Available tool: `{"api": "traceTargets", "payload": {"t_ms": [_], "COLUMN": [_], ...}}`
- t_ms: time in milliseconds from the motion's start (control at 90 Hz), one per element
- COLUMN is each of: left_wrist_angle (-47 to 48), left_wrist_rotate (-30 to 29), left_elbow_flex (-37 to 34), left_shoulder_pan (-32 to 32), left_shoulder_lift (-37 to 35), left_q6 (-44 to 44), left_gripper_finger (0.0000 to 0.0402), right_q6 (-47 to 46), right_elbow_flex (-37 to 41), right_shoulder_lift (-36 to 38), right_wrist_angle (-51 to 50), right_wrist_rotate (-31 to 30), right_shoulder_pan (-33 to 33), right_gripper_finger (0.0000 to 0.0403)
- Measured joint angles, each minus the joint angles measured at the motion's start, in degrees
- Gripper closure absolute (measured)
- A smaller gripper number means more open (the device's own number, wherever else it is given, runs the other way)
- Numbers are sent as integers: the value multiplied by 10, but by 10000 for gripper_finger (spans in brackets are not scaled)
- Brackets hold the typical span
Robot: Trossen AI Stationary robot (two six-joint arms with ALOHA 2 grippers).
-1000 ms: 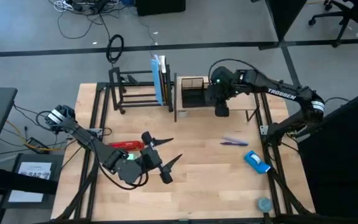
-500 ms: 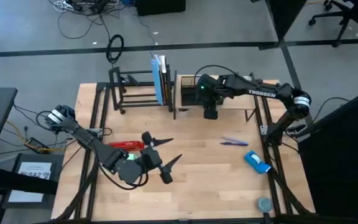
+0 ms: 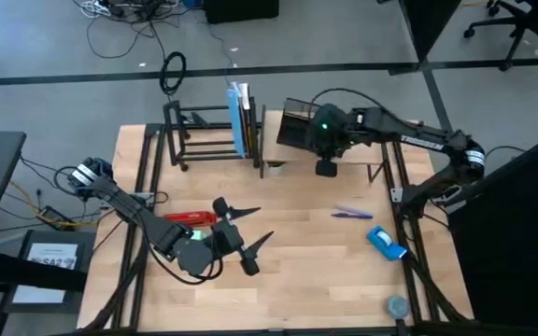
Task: Stock shelves
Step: Remove the black desk organizer from the shelf
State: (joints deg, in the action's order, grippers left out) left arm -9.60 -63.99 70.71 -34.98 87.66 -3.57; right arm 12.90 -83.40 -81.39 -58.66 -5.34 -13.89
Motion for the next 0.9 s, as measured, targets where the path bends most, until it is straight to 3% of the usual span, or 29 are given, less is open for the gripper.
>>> {"api": "traceTargets", "payload": {"t_ms": [189,389,667,900], "left_wrist_angle": [-58,-139,-145,-144], "left_wrist_rotate": [0,0,0,0], "left_elbow_flex": [0,0,0,0], "left_shoulder_pan": [-6,-30,-61,-86], "left_shoulder_lift": [0,0,0,13], "left_q6": [-21,-45,23,53], "left_gripper_finger": [117,117,117,117], "right_q6": [-110,-286,-557,-751], "right_elbow_flex": [0,44,208,330], "right_shoulder_lift": [9,9,9,-5], "right_wrist_angle": [-19,35,246,333], "right_wrist_rotate": [-5,-32,-107,-173], "right_shoulder_pan": [138,301,535,692], "right_gripper_finger": [403,403,403,403]}}
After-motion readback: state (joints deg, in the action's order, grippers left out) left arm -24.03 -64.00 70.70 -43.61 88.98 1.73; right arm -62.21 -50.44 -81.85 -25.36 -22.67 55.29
